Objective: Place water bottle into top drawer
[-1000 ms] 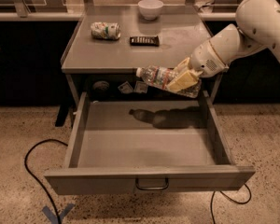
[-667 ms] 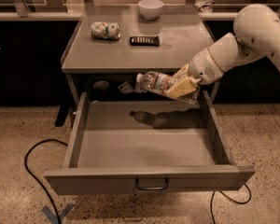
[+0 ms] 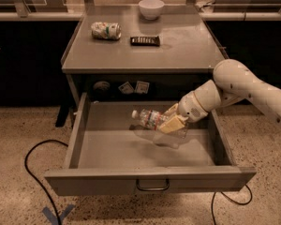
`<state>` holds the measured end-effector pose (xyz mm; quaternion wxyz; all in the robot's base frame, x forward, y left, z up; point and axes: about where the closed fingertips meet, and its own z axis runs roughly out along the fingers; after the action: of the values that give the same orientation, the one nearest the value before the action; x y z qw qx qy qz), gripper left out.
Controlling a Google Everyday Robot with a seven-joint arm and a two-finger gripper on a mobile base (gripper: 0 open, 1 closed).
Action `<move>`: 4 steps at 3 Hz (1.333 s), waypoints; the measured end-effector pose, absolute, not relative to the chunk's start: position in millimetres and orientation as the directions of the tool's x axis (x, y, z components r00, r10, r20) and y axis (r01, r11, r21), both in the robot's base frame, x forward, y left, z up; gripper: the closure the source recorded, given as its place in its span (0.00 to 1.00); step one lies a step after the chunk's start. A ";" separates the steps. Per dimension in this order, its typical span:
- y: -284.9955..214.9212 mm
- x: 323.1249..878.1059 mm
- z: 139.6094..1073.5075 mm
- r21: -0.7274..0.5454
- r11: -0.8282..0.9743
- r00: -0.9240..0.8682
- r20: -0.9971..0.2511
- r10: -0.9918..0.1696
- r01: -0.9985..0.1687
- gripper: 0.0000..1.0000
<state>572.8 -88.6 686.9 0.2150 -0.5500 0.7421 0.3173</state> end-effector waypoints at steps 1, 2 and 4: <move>-88.5 572.8 686.9 0.234 0.194 -0.303 -0.668 -0.680 -0.953 1.00; -82.9 568.1 669.8 0.237 0.182 -0.295 -0.655 -0.696 -0.954 1.00; -67.4 556.1 609.4 0.290 0.136 -0.295 -0.623 -0.725 -0.947 1.00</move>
Offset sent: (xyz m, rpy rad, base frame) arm -0.0107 0.0101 -0.0409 -0.0451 0.0096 0.0347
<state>556.1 -67.4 609.4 0.1692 -0.5691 0.7345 0.3285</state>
